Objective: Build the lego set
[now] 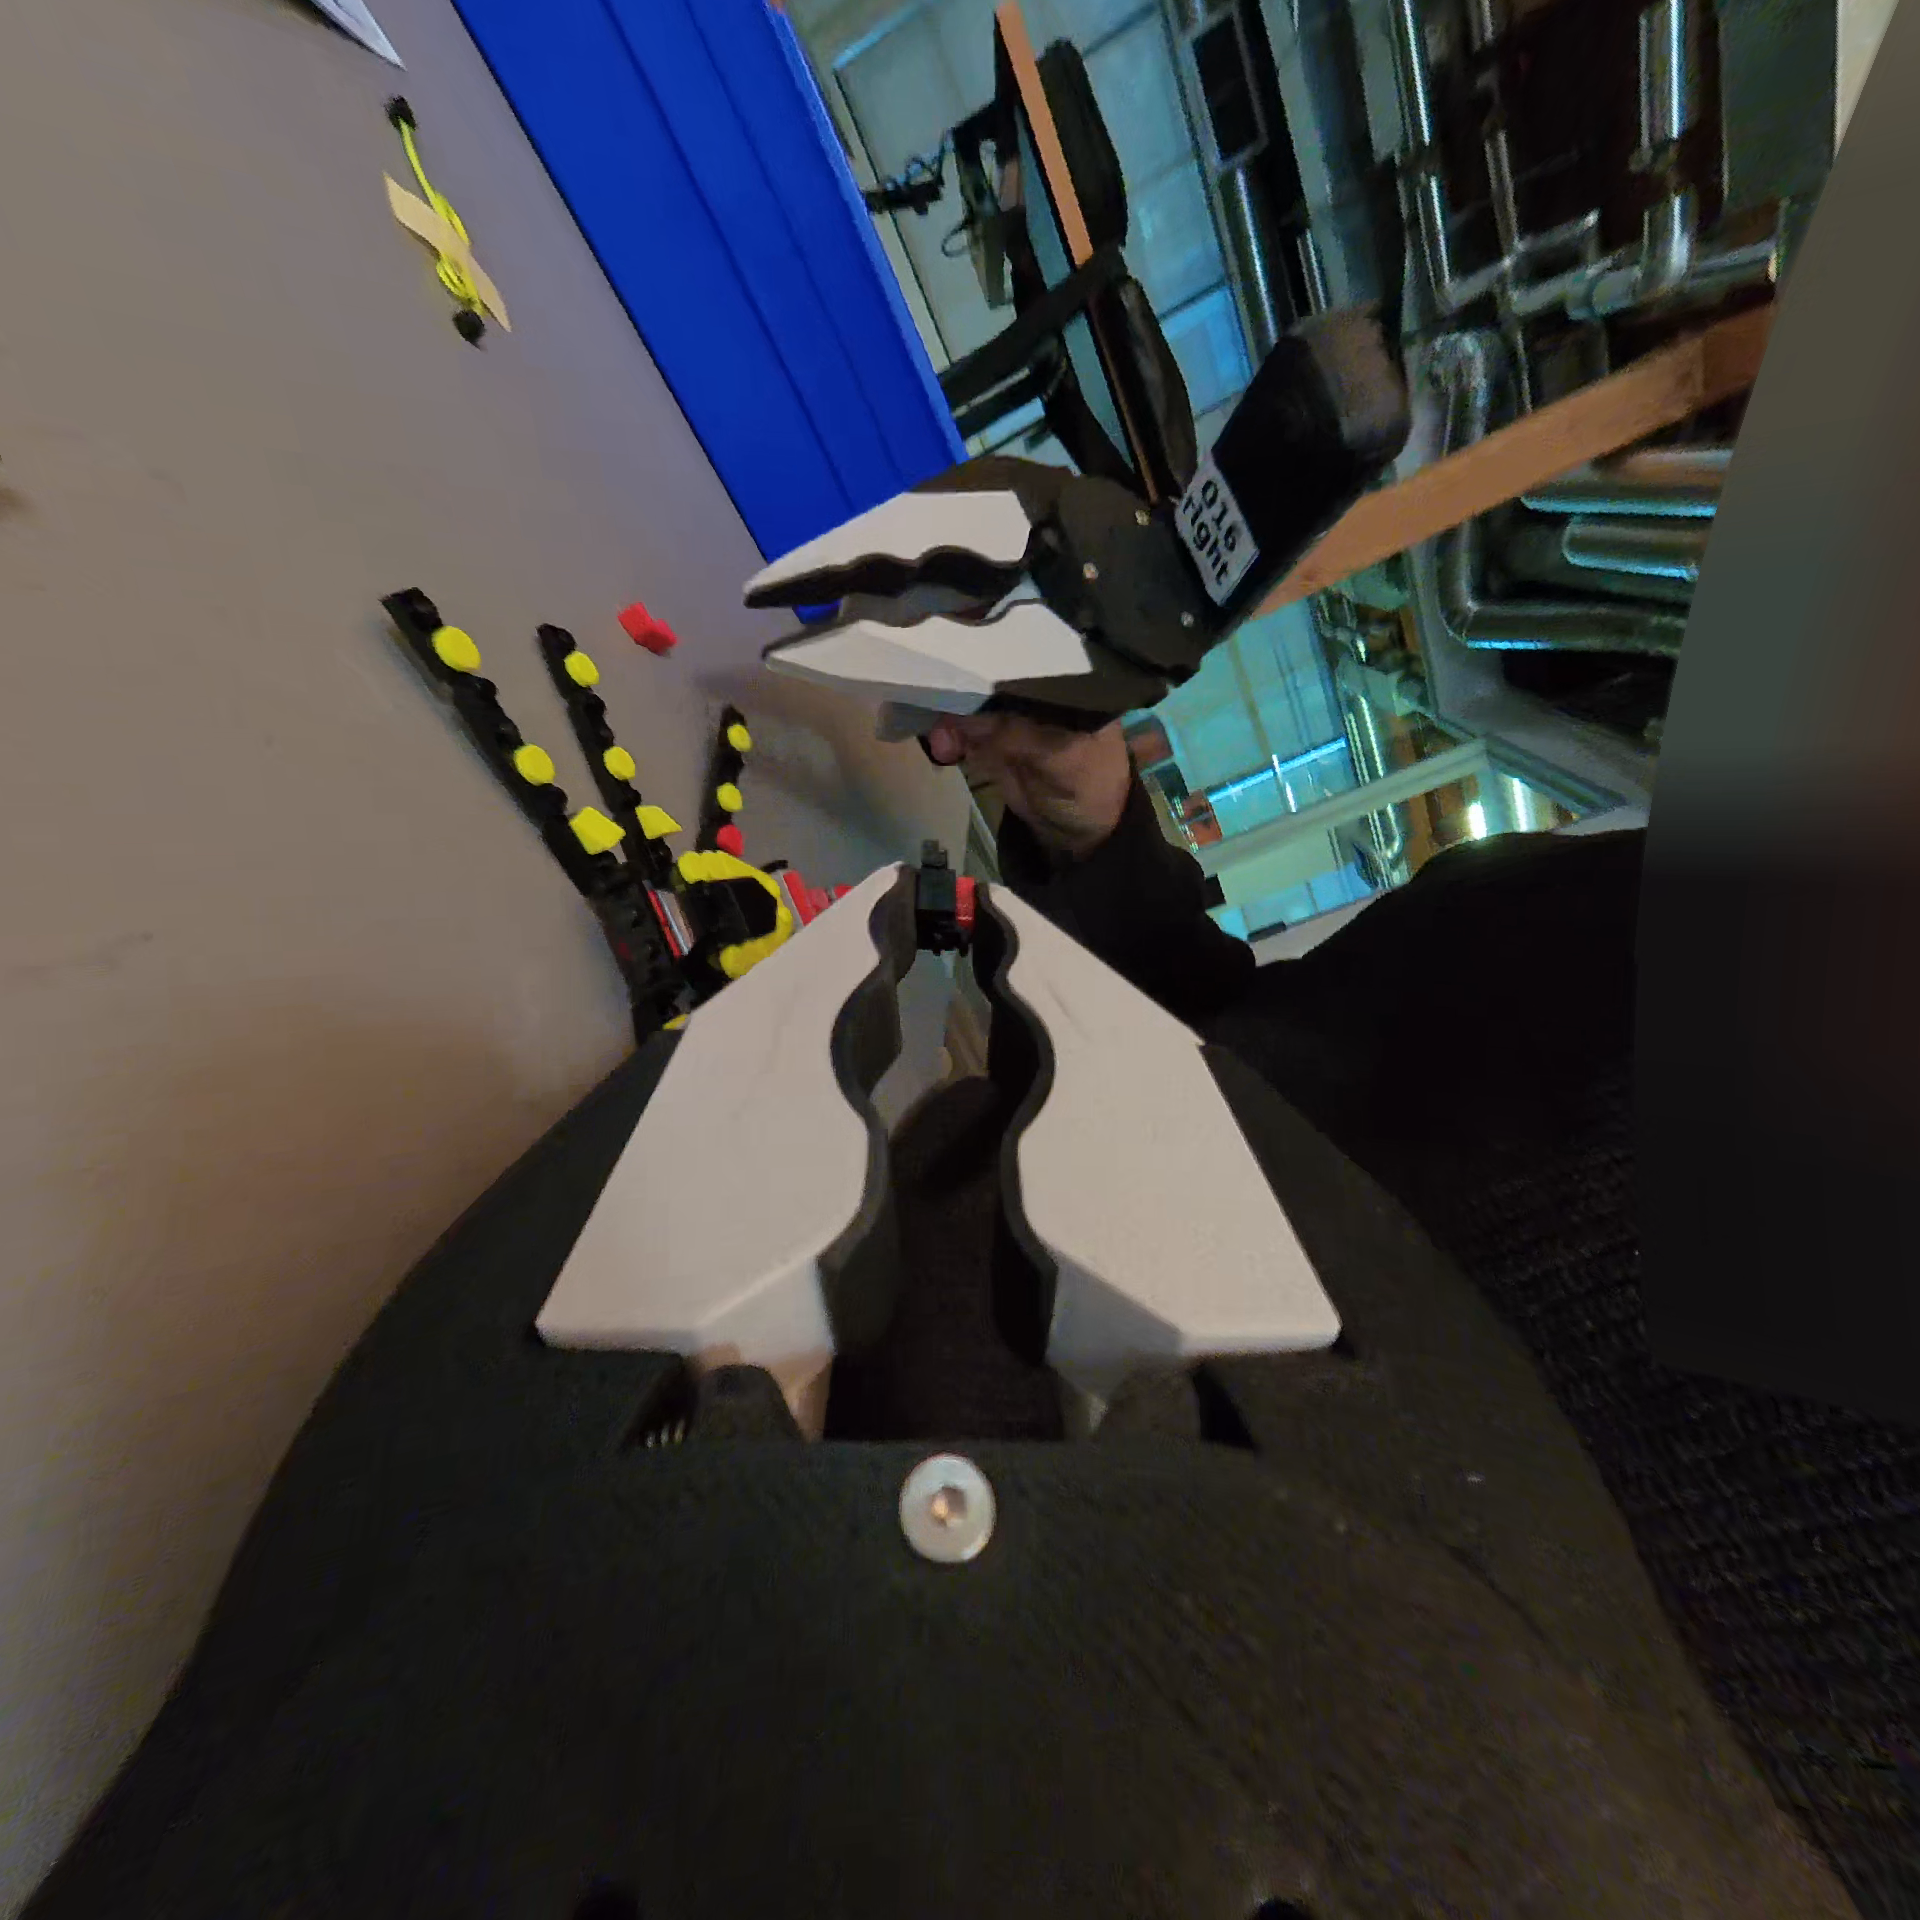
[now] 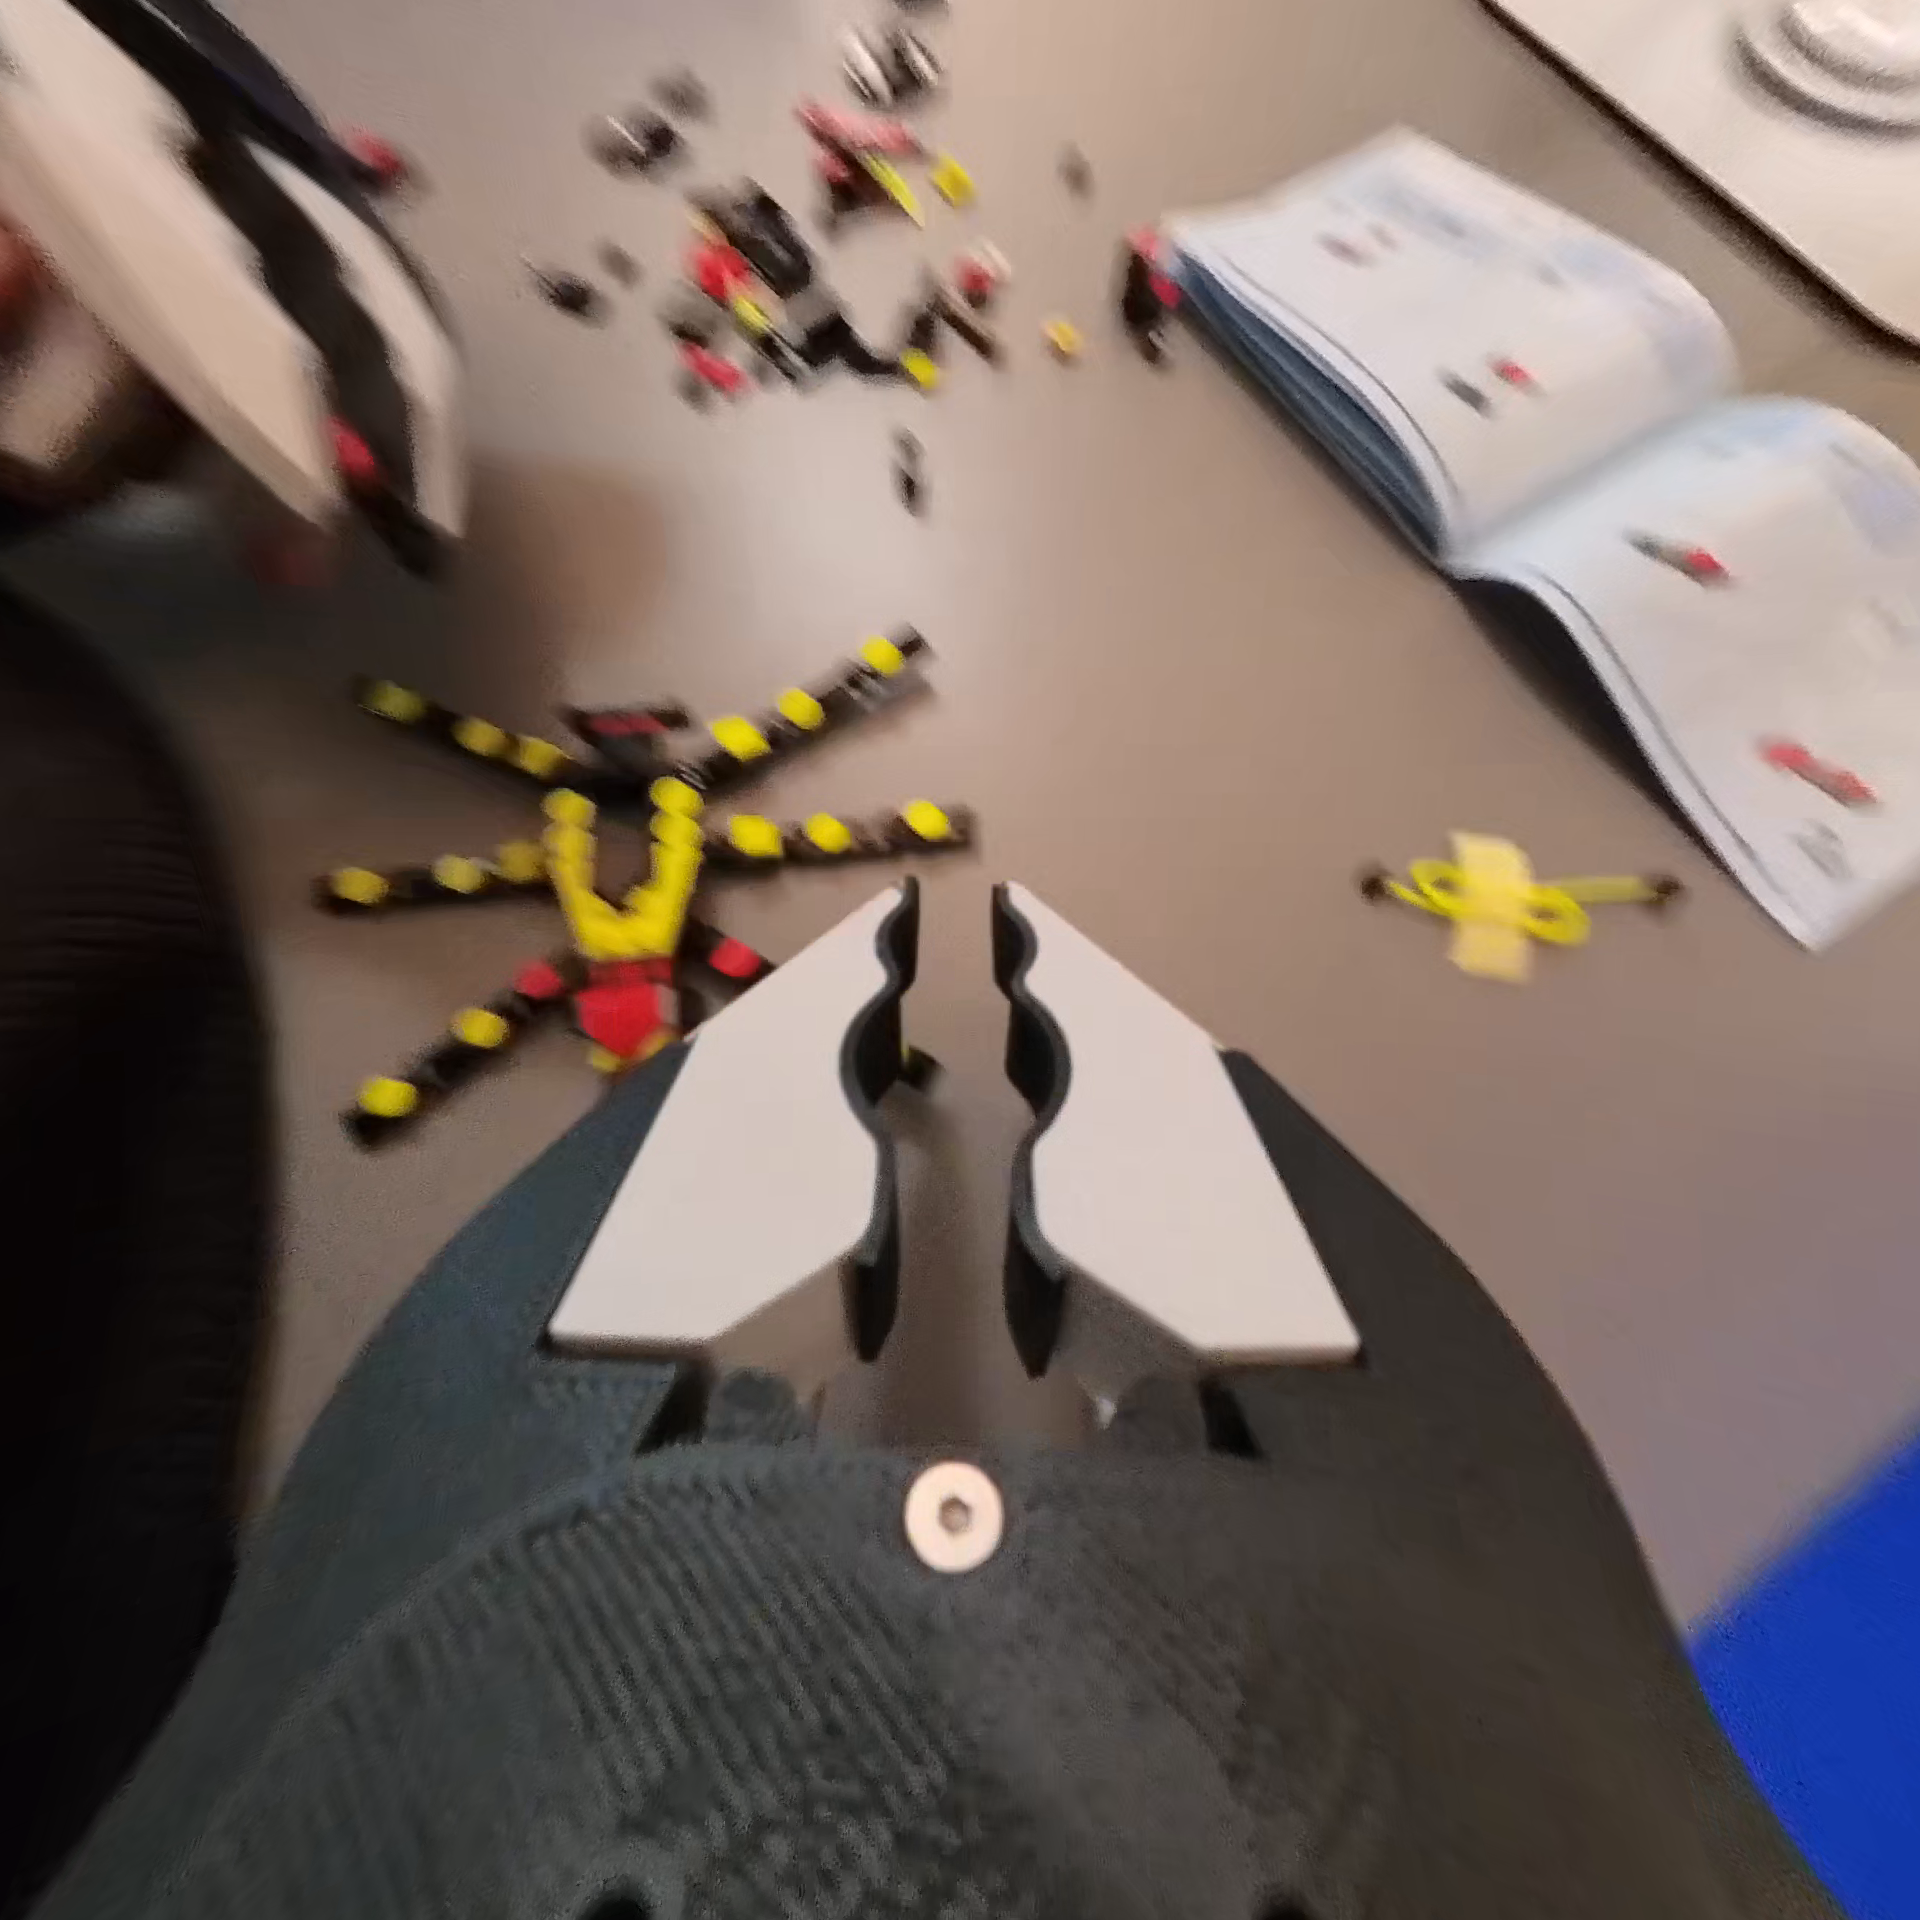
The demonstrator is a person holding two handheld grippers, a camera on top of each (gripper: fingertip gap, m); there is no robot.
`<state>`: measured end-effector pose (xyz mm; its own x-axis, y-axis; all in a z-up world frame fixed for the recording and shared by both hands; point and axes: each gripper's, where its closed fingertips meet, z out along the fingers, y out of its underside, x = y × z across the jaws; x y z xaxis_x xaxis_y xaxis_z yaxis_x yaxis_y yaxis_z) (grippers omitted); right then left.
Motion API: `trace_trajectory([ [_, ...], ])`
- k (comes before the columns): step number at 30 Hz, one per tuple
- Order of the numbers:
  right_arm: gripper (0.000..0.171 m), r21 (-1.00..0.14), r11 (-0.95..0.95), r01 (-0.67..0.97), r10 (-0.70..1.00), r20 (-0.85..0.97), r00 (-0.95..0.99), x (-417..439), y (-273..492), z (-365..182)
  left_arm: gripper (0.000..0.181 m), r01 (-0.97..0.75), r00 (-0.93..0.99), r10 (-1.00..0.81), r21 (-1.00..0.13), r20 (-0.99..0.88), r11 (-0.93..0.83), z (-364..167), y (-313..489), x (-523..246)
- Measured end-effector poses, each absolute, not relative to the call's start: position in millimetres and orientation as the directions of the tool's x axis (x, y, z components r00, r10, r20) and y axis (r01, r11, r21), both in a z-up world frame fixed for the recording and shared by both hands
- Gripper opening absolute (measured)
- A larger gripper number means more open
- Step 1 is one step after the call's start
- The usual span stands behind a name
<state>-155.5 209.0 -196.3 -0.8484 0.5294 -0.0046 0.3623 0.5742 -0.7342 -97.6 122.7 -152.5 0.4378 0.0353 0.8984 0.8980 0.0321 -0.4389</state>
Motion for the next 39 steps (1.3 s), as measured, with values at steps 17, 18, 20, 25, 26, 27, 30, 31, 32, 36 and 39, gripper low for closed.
trace_trajectory([
  [17, 0.005, -0.738, 0.527, 0.422, 0.548, -0.084, -0.832, -157.4, 203.9, -208.1, 0.007, 0.905, 0.42, 0.002, -0.419, 0.907, 0.068, -149.5, 121.8, -100.2],
  [18, 0.005, -0.804, 0.458, 0.379, 0.456, -0.153, -0.876, -144.9, 185.4, -188.9, 0.007, 0.904, 0.424, -0.001, -0.423, 0.906, 0.066, -148.9, 121.5, -99.6],
  [20, 0.004, -0.892, 0.284, 0.351, 0.212, -0.299, -0.93, -110.2, 153.0, -147.7, 0.007, 0.901, 0.431, -0.022, -0.429, 0.902, 0.056, -146.6, 121.6, -97.0],
  [25, 0.004, -0.873, 0.18, 0.452, -0.063, -0.469, -0.881, -72.5, 131.7, -121.9, 0.007, 0.892, 0.45, -0.113, -0.452, 0.886, 0.002, -136.5, 124.0, -81.4],
  [26, 0.004, -0.866, 0.189, 0.463, -0.064, -0.481, -0.874, -72.2, 131.1, -124.8, 0.007, 0.888, 0.455, -0.129, -0.46, 0.881, -0.007, -134.4, 124.7, -78.2],
  [27, 0.004, -0.861, 0.193, 0.471, -0.073, -0.492, -0.868, -71.1, 130.4, -125.7, 0.007, 0.885, 0.458, -0.144, -0.465, 0.877, -0.017, -132.4, 125.5, -75.1],
  [30, 0.004, -0.848, 0.2, 0.49, -0.09, -0.514, -0.853, -68.9, 129.5, -125.8, 0.007, 0.88, 0.462, -0.18, -0.474, 0.868, -0.028, -127.6, 126.6, -69.8],
  [31, 0.004, -0.847, 0.199, 0.494, -0.098, -0.518, -0.85, -68.1, 129.6, -125.2, 0.007, 0.88, 0.461, -0.187, -0.474, 0.868, -0.031, -126.8, 126.6, -68.8],
  [32, 0.004, -0.846, 0.197, 0.496, -0.108, -0.521, -0.846, -66.9, 129.8, -124.3, 0.007, 0.88, 0.459, -0.195, -0.473, 0.867, -0.033, -125.9, 126.4, -67.9],
  [36, 0.004, -0.841, 0.216, 0.495, -0.153, -0.53, -0.834, -59.4, 131.3, -124.1, 0.007, 0.88, 0.451, -0.219, -0.472, 0.865, -0.05, -123.7, 126.6, -63.8],
  [39, 0.004, -0.846, 0.248, 0.472, -0.183, -0.519, -0.835, -52.0, 133.3, -126.4, 0.007, 0.871, 0.452, -0.226, -0.481, 0.863, -0.095, -125.4, 128.8, -55.8],
])
